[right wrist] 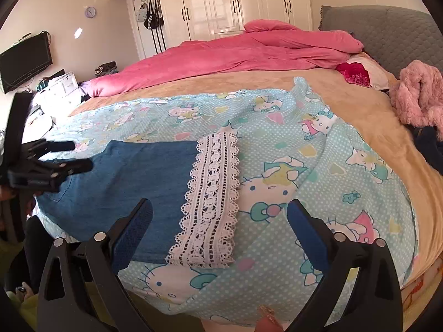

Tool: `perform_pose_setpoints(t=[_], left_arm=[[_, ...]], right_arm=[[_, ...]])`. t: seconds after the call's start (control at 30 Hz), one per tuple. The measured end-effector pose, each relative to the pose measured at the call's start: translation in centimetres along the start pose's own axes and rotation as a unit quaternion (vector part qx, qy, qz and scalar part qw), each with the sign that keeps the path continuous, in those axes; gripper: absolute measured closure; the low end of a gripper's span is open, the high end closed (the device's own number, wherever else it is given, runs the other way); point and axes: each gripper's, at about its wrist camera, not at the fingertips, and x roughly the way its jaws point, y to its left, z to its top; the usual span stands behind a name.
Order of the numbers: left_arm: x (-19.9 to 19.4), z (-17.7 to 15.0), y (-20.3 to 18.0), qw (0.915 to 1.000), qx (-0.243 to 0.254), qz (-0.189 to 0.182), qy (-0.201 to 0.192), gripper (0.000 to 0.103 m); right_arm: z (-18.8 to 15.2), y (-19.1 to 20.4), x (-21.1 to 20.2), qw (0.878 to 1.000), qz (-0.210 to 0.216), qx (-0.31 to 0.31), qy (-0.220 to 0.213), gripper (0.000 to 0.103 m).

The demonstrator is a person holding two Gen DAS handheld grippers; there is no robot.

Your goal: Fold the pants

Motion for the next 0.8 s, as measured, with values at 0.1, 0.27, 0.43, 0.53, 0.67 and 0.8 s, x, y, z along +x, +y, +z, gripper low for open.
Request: perform_pose_setpoints(t=[0.1,0.27,0.43,0.53,0.67,0.8], left_arm=[[1.7,1.1,-0.5,0.9997,0.009,-0.016,0.013,0.009],[4.6,3.0,-1.3,0.9983,0.025,-0.046,0.024,0.009],[7.3,4.8,-2.2,0.995,0.05,-0.073,0.045,0.009],[8.5,5.8,-2.5,0.9929,0.074,-0.082,0.045,0.01],[10.7,7.1,-2.6,0.9902,0.086,-0.094,0.058,0.009],[12.6,7.9,-2.7,0.9883,0.074,-0.116,0.065,0.01]], right_arm=[[-0.3,-0.1,0.4,1.0,-0.001,0.003,0.01,0.006],[-0.8,0.1,1.3,1.0,0.006,0.005,0.024,0.006],[-1.3,0.8,2.4,0.999,0.016,0.004,0.04,0.006],[-1.9,1.3,3.1,0.998,0.031,0.008,0.056,0.006],[-2.5,1.9,4.2,0.997,0.037,0.01,0.071,0.006],[-2.5,1.7,5.0,0.996,0.044,0.026,0.078,0.006]])
